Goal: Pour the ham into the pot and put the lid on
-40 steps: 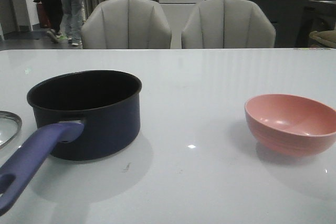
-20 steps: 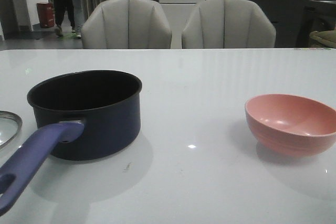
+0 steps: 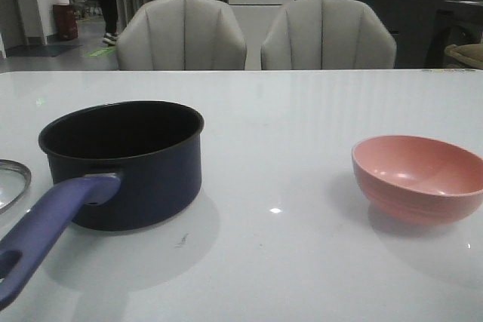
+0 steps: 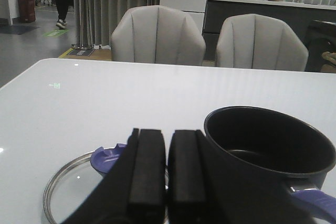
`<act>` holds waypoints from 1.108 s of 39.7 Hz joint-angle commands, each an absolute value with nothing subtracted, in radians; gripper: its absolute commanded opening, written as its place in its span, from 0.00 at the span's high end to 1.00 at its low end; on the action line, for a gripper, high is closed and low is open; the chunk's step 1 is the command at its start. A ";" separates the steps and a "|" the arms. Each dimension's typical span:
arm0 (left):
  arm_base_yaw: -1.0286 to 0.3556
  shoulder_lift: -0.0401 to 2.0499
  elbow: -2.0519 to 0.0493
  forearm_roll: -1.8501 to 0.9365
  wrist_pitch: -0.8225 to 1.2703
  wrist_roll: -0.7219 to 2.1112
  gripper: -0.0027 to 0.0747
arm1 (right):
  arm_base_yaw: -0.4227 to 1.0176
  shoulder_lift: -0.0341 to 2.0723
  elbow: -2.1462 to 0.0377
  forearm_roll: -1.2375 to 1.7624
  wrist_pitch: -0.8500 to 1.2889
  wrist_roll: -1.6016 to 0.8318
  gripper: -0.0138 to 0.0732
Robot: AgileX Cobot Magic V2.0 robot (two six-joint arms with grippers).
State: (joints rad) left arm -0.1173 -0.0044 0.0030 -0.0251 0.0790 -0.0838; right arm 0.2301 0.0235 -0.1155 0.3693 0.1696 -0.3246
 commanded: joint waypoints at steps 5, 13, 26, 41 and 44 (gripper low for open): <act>-0.117 -0.021 0.026 -0.029 0.000 -0.087 0.82 | 0.231 0.035 -0.146 0.374 0.102 -0.333 0.67; -0.117 -0.021 0.026 -0.029 0.000 -0.087 0.82 | 0.231 0.035 -0.146 0.374 0.102 -0.333 0.67; -0.117 -0.021 0.017 -0.136 -0.194 -0.089 0.82 | 0.231 0.035 -0.146 0.374 0.102 -0.333 0.67; -0.117 0.215 -0.335 -0.054 0.328 -0.089 0.82 | 0.231 0.035 -0.146 0.374 0.102 -0.333 0.67; -0.117 0.283 -0.349 0.007 0.306 -0.089 0.82 | 0.231 0.035 -0.146 0.374 0.102 -0.333 0.67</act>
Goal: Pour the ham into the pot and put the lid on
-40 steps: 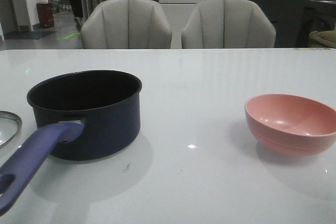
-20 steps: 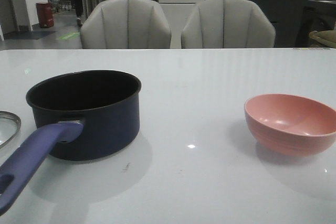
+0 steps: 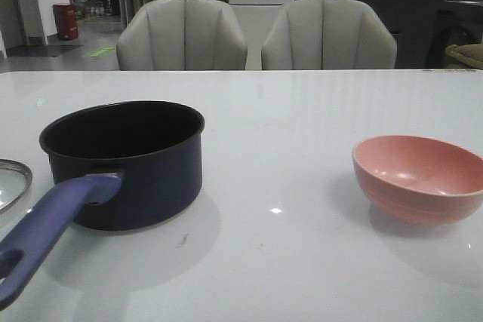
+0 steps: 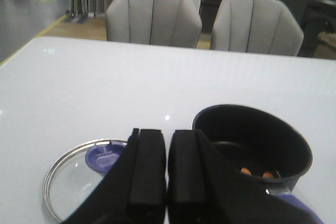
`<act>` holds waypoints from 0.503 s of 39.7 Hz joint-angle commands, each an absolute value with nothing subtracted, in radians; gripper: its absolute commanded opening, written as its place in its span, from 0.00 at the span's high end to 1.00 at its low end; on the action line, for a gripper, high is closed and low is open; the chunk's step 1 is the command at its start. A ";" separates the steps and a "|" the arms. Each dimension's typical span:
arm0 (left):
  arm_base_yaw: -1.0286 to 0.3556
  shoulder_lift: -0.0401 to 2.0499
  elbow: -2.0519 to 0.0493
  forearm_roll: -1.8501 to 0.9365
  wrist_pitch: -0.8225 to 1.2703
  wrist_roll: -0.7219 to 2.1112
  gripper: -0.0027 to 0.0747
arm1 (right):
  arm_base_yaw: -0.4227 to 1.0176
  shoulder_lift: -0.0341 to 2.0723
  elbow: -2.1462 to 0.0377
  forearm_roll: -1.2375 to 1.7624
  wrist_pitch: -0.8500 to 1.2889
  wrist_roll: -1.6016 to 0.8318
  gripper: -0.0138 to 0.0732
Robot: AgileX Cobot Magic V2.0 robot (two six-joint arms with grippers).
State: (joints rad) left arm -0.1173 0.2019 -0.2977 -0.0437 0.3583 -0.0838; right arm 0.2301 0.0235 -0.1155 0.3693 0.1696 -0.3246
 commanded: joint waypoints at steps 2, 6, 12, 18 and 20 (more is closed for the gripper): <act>-0.117 0.315 -0.349 0.041 0.275 -0.089 0.82 | 0.231 0.035 -0.146 0.374 0.102 -0.333 0.67; -0.117 0.388 -0.349 0.059 0.248 -0.089 0.82 | 0.231 0.035 -0.146 0.374 0.102 -0.333 0.67; -0.117 0.524 -0.367 0.061 0.250 -0.089 0.72 | 0.231 0.035 -0.146 0.374 0.102 -0.333 0.67; -0.117 0.682 -0.428 0.057 0.266 -0.089 0.38 | 0.231 0.035 -0.146 0.374 0.102 -0.333 0.67; -0.117 0.732 -0.450 0.057 0.268 -0.097 0.28 | 0.231 0.035 -0.146 0.374 0.102 -0.333 0.67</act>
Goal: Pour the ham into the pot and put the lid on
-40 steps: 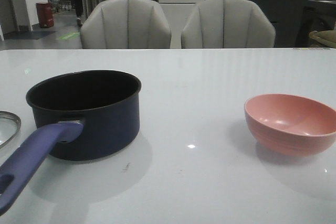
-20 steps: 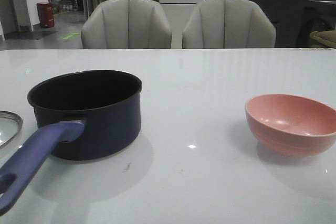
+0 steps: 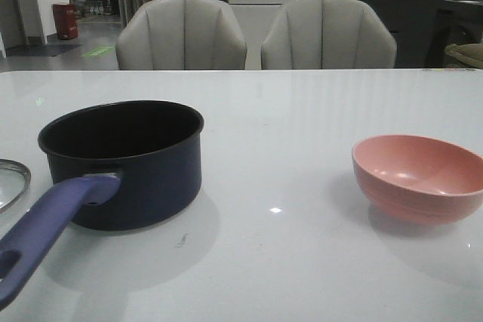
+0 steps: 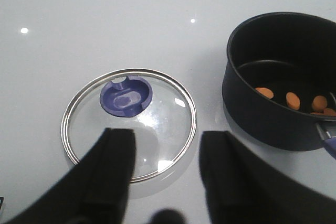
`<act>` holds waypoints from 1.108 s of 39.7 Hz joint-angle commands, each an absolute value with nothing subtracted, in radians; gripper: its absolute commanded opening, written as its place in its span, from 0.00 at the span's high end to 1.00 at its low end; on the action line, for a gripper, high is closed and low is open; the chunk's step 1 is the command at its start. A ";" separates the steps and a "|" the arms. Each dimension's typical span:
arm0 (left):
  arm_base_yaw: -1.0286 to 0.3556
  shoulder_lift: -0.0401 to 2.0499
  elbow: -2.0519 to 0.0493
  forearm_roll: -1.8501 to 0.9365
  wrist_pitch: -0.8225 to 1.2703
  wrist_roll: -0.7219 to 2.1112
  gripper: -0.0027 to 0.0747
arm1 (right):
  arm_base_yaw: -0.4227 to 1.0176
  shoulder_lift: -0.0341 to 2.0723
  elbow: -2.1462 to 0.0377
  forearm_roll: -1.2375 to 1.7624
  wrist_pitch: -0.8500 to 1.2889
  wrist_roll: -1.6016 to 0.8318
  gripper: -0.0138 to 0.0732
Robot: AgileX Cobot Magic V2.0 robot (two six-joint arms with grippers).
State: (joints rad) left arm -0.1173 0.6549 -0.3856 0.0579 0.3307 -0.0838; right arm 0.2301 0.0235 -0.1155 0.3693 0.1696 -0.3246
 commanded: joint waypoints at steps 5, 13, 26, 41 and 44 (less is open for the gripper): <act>-0.110 0.873 -0.512 0.049 0.276 -0.124 0.14 | 0.231 0.035 -0.146 0.374 0.102 -0.333 0.67; -0.024 1.102 -0.633 0.043 0.297 -0.203 0.14 | 0.231 0.035 -0.146 0.374 0.102 -0.333 0.67; 0.034 1.450 -0.907 0.049 0.551 -0.184 0.14 | 0.231 0.035 -0.146 0.374 0.102 -0.333 0.67; 0.034 1.612 -1.060 0.010 0.625 -0.168 0.14 | 0.231 0.035 -0.146 0.374 0.102 -0.333 0.67; 0.034 1.640 -1.077 0.010 0.643 -0.168 0.14 | 0.231 0.035 -0.146 0.374 0.102 -0.333 0.67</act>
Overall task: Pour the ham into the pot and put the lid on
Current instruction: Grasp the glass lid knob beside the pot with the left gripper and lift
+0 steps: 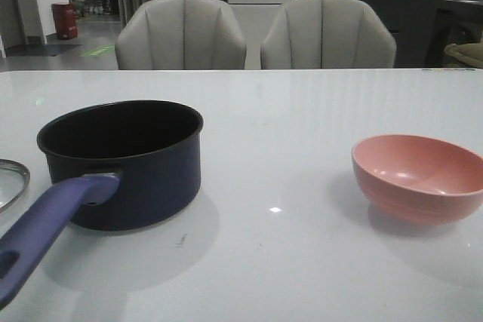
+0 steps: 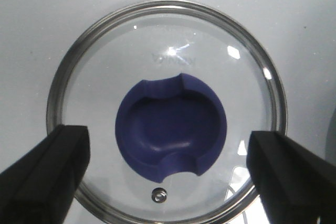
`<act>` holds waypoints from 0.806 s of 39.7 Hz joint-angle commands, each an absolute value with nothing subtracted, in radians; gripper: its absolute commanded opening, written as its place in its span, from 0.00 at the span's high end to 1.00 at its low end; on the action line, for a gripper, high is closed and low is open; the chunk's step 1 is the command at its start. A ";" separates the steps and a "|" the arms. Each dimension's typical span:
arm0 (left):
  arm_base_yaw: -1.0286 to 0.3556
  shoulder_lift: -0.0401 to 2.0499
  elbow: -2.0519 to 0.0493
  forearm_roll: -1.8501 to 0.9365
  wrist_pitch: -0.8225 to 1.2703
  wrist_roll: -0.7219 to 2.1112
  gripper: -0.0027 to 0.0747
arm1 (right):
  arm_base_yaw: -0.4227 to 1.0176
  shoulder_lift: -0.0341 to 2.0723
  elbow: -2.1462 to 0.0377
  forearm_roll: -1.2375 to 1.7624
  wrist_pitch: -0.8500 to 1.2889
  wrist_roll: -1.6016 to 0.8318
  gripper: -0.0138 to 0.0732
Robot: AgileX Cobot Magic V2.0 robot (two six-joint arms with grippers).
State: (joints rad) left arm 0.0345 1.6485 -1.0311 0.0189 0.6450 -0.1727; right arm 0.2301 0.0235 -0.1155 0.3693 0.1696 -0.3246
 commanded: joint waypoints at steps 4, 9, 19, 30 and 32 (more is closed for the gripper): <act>0.034 1.672 -1.095 0.008 0.658 -0.168 0.14 | 0.231 0.035 -0.146 0.374 0.102 -0.333 0.67; 0.034 1.705 -1.119 0.000 0.666 -0.168 0.14 | 0.231 0.035 -0.146 0.374 0.102 -0.333 0.67; 0.034 1.713 -1.123 -0.006 0.668 -0.168 0.29 | 0.231 0.035 -0.146 0.374 0.102 -0.333 0.67; 0.034 1.730 -1.123 -0.006 0.669 -0.168 0.43 | 0.231 0.035 -0.146 0.374 0.102 -0.333 0.67; 0.034 1.736 -1.123 -0.006 0.671 -0.168 0.43 | 0.231 0.035 -0.146 0.374 0.102 -0.333 0.67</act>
State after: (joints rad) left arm 0.0345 1.7608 -1.0942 0.0000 0.6876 -0.1667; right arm 0.2301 0.0235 -0.1155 0.3693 0.1696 -0.3246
